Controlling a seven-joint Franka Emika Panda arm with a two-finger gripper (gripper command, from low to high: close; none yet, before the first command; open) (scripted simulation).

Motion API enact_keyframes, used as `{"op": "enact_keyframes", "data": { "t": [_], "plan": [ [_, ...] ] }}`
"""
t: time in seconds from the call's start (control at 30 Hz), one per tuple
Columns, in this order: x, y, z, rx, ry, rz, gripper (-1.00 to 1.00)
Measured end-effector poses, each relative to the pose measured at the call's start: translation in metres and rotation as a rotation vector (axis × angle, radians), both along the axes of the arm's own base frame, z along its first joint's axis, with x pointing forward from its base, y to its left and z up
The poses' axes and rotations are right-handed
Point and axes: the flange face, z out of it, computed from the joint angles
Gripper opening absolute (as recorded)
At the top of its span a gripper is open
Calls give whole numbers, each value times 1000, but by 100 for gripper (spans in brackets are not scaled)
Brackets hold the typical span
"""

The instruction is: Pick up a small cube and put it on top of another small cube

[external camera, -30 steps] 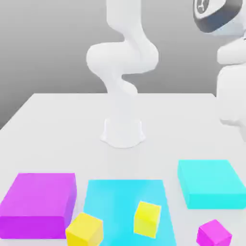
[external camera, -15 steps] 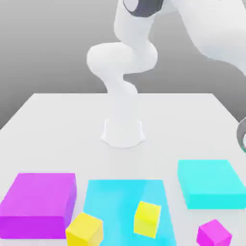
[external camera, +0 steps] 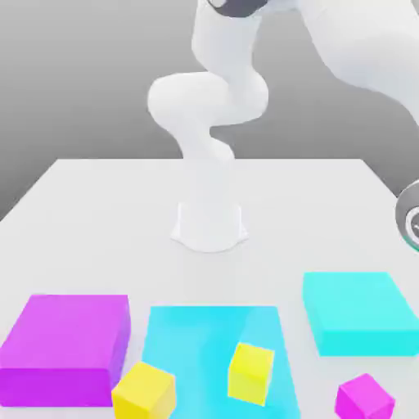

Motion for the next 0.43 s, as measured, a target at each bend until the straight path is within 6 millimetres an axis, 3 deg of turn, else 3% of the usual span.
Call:
{"op": "enact_keyframes", "data": {
  "t": [0.17, 0.23, 0.3, 0.33, 0.43],
  "plan": [
    [-23, -61, 26, 2, 0, -6, -100],
    [-28, -73, 14, 2, 0, -8, -100],
    [-29, -76, -12, 2, 0, -9, -100],
    [-29, -76, -26, 2, -1, -9, 100],
    [-29, -76, -26, 2, -1, -9, 100]
  ]
}}
